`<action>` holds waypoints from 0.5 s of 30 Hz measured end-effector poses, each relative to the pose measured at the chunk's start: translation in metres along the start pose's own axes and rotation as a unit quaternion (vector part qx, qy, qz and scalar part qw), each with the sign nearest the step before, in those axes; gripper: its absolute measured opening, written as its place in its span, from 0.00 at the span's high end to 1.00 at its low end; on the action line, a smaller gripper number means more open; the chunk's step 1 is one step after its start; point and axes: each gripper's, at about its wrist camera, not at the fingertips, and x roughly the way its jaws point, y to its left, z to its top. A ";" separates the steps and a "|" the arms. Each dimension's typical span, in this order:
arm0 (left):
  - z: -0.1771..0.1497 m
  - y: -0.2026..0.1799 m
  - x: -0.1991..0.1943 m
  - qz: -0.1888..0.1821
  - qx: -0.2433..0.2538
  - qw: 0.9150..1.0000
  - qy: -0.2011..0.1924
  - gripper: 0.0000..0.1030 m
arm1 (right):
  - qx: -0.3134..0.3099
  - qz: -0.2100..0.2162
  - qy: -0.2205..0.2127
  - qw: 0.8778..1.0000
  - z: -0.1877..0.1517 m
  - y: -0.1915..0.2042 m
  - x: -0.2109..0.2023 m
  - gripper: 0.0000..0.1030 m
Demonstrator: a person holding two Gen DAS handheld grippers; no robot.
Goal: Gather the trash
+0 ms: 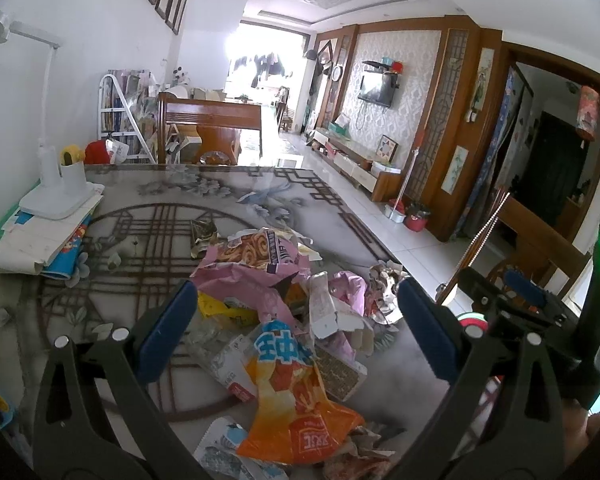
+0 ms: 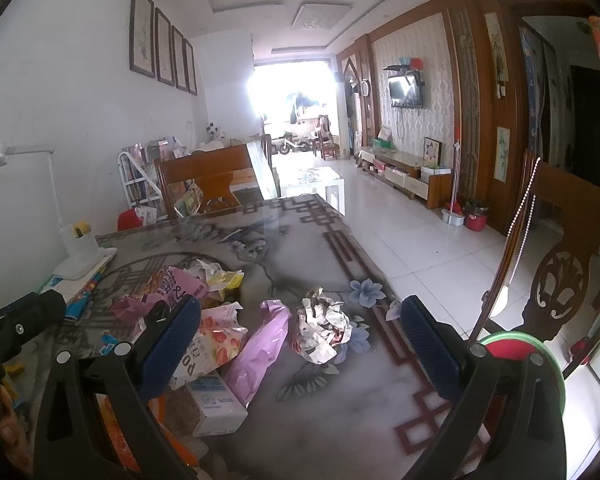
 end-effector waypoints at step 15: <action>-0.001 0.000 0.001 0.000 0.000 1.000 0.000 0.05 | 0.014 0.002 0.008 1.000 0.002 -0.005 0.001 0.07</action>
